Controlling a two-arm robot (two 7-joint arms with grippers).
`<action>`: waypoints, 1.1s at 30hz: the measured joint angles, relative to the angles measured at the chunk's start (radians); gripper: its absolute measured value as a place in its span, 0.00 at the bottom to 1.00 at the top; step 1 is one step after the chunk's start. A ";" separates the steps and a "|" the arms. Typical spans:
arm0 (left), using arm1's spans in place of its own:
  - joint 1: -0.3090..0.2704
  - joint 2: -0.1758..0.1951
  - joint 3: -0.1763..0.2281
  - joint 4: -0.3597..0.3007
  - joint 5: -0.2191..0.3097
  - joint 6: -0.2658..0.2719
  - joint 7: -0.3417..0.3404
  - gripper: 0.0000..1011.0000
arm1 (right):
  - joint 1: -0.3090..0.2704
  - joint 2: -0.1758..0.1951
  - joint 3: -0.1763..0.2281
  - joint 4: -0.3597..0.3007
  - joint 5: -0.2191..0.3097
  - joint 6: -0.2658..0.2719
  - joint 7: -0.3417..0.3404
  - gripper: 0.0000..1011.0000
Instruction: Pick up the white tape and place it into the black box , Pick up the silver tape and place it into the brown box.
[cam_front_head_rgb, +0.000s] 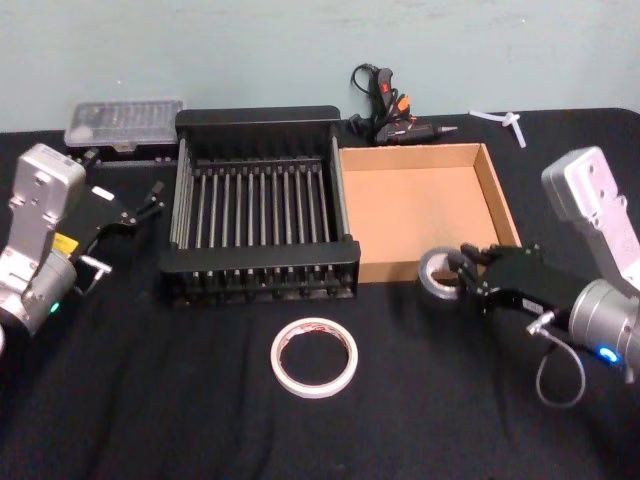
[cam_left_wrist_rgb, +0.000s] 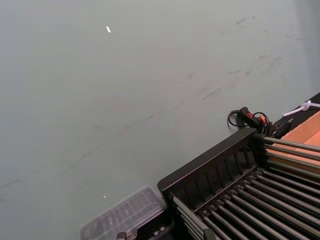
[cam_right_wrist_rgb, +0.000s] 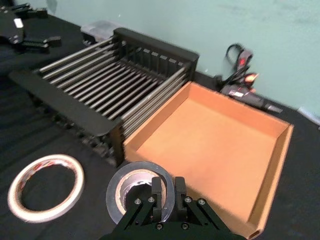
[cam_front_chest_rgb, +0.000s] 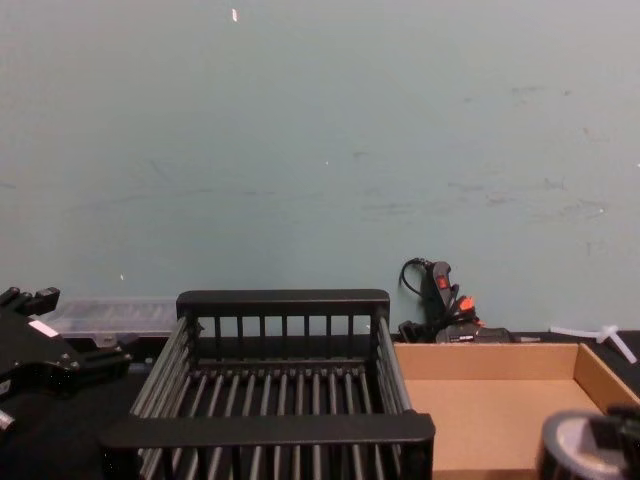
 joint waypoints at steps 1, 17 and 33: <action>0.000 0.000 0.000 0.000 0.000 0.000 0.000 0.99 | 0.006 0.000 0.000 0.002 -0.003 -0.002 -0.002 0.16; 0.000 0.000 0.000 0.000 0.000 0.000 0.000 0.99 | 0.177 -0.055 -0.033 0.139 -0.089 -0.047 -0.007 0.16; 0.000 0.000 0.000 0.000 0.000 0.000 0.000 0.99 | 0.317 -0.139 -0.058 0.341 -0.163 -0.111 0.000 0.16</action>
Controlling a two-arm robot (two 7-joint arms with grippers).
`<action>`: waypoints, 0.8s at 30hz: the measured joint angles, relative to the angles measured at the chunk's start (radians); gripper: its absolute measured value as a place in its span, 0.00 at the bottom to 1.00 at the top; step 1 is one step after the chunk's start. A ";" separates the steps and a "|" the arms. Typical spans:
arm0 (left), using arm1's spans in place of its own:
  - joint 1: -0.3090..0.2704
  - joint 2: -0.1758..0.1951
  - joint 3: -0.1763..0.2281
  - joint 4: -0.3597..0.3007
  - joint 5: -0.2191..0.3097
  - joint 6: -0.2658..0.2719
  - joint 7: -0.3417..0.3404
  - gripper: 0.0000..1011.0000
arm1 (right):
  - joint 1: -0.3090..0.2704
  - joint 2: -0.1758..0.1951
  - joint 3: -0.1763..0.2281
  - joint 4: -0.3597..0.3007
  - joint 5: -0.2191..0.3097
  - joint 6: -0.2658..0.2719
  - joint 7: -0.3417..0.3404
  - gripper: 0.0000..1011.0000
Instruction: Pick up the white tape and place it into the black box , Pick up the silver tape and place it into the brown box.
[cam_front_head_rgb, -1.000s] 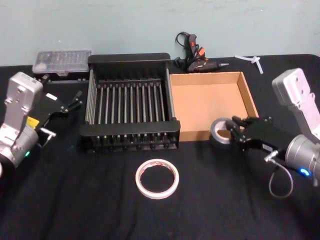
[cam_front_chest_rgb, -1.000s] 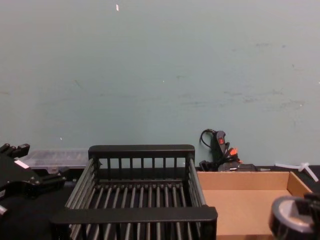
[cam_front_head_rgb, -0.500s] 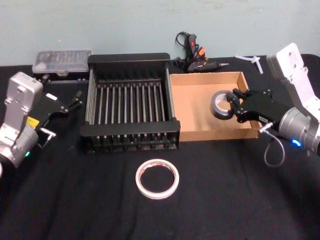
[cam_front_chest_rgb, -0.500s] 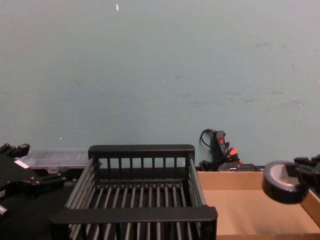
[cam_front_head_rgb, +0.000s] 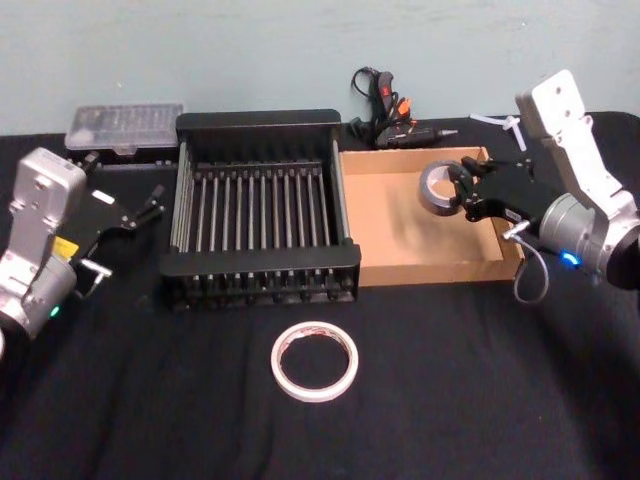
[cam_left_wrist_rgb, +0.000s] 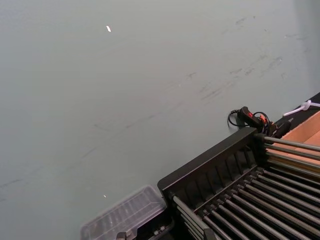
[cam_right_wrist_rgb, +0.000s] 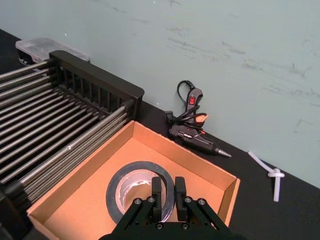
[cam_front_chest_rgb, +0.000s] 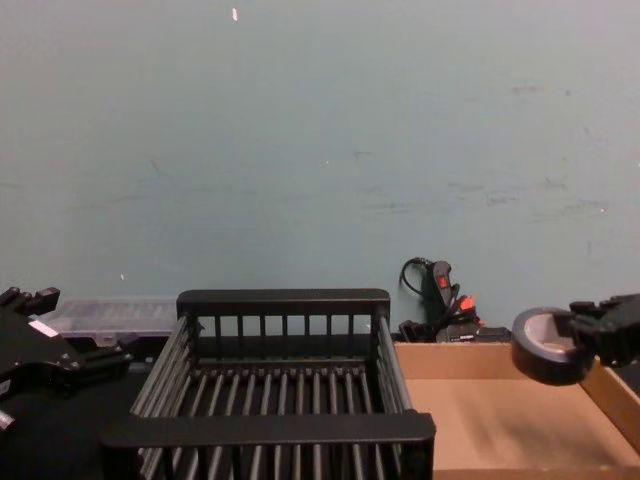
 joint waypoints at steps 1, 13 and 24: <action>0.000 0.000 0.000 0.000 0.000 0.000 0.000 0.99 | 0.004 -0.003 -0.001 0.006 -0.002 -0.002 0.001 0.16; 0.000 0.000 0.000 0.000 0.000 0.000 0.000 0.99 | 0.080 -0.063 -0.017 0.163 -0.039 -0.033 0.005 0.16; 0.000 0.000 0.000 0.000 0.000 0.000 0.000 0.99 | 0.113 -0.096 -0.024 0.246 -0.058 -0.042 0.017 0.16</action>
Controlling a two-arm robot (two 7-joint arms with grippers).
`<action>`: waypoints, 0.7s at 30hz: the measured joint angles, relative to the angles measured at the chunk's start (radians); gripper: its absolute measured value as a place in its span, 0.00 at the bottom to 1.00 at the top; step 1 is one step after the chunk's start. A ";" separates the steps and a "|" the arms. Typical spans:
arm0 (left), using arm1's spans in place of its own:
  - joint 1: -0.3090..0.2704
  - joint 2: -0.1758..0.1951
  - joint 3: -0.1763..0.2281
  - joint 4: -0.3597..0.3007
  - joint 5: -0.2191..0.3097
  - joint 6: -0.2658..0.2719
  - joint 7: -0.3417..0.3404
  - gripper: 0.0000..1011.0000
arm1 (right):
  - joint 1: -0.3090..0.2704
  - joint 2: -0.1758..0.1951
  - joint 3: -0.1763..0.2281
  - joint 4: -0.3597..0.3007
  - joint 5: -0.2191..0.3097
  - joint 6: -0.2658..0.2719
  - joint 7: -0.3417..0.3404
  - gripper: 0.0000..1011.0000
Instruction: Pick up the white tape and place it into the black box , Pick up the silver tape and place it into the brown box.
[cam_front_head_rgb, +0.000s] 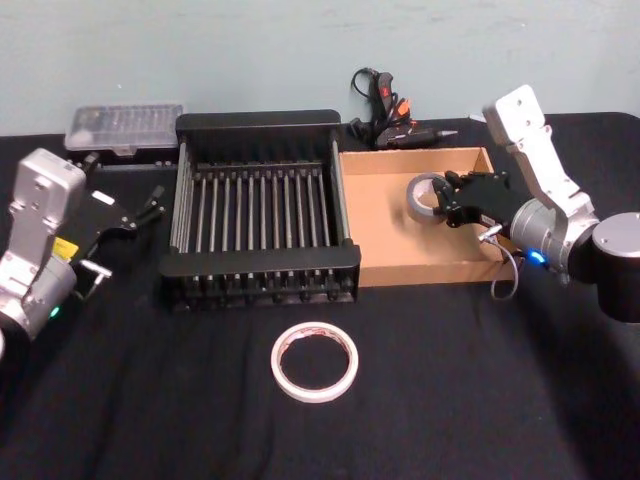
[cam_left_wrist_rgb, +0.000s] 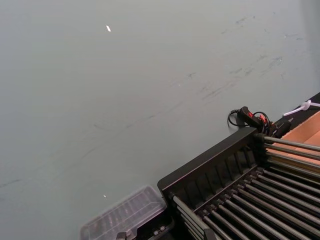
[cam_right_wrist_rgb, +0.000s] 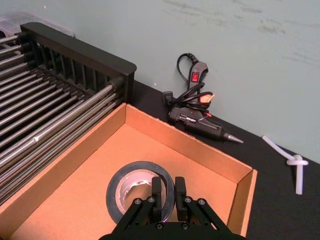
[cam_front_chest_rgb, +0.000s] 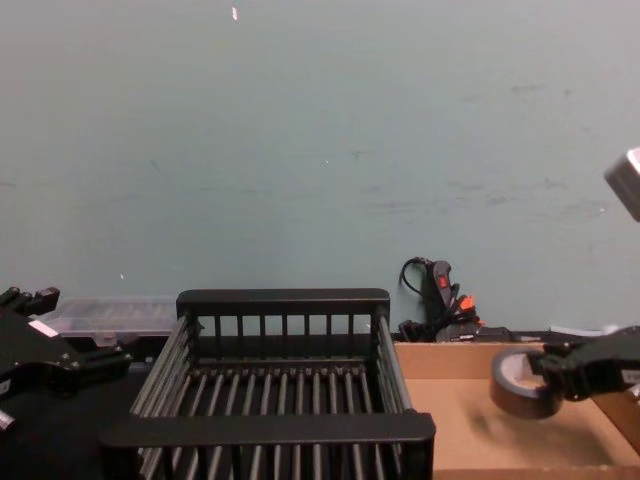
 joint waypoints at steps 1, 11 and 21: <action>0.000 0.000 0.000 0.000 0.000 0.000 0.000 0.99 | 0.002 -0.002 0.000 0.004 -0.001 0.000 0.000 0.16; 0.000 0.000 0.000 0.000 0.000 0.000 0.000 0.99 | 0.012 -0.017 -0.004 0.033 -0.013 0.004 0.002 0.16; 0.000 0.000 0.000 0.000 0.000 0.000 0.000 0.99 | 0.012 -0.015 -0.004 0.031 -0.013 0.005 0.002 0.16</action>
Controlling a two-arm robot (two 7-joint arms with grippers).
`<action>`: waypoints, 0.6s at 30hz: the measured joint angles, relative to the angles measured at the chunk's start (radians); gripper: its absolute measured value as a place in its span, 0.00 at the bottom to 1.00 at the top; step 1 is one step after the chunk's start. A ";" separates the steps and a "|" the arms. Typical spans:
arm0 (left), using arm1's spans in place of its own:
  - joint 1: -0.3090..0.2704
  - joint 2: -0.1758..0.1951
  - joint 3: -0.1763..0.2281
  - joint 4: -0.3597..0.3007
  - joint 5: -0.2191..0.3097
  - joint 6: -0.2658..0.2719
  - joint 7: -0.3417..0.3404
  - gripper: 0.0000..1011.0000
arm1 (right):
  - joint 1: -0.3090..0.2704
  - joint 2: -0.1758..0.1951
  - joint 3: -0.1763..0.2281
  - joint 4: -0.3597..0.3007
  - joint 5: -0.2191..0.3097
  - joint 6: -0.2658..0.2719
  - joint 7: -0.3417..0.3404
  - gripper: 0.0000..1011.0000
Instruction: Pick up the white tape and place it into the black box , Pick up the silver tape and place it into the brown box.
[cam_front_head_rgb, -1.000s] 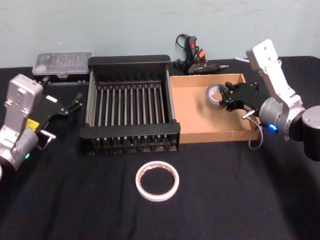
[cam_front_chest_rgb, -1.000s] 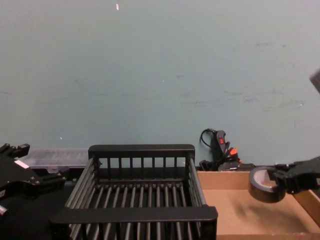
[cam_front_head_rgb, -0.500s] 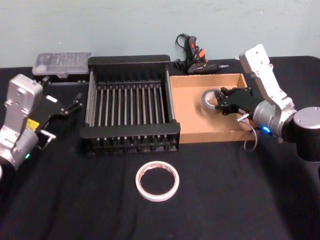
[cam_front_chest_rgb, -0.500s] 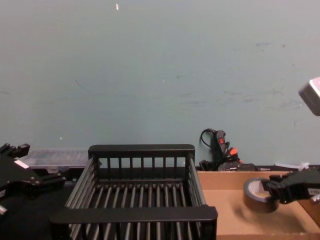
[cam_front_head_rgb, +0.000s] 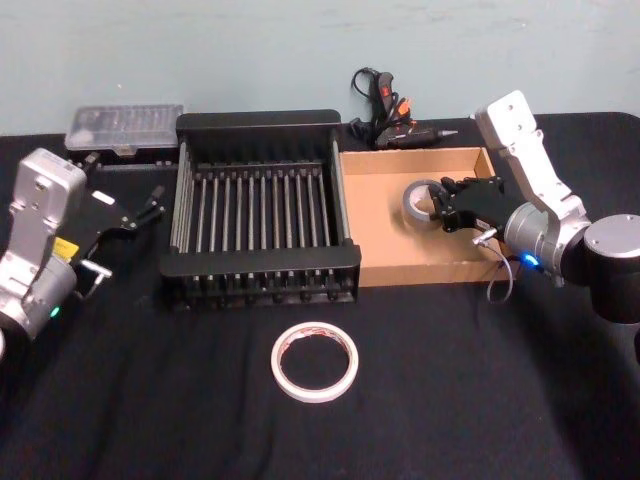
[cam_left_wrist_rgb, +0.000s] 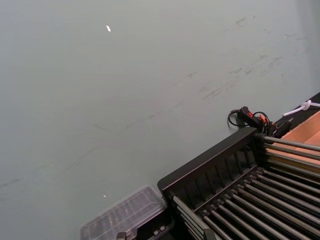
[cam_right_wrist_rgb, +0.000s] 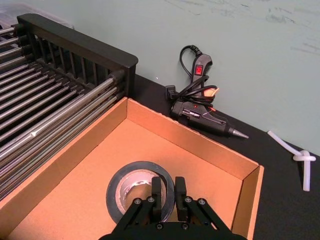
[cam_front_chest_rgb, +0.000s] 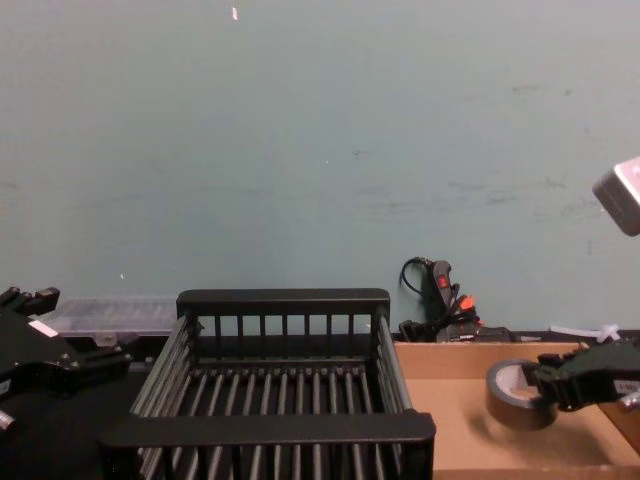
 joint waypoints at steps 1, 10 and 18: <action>0.000 0.000 0.000 0.000 0.000 0.000 0.000 0.99 | 0.000 0.000 0.000 0.000 0.000 0.000 0.000 0.17; 0.000 0.000 0.000 0.000 0.000 0.000 0.000 0.99 | -0.001 0.001 0.001 -0.002 0.002 0.000 0.000 0.44; 0.000 0.000 0.000 0.000 0.000 0.000 0.000 0.99 | -0.001 0.002 0.002 -0.002 0.003 0.000 0.000 0.68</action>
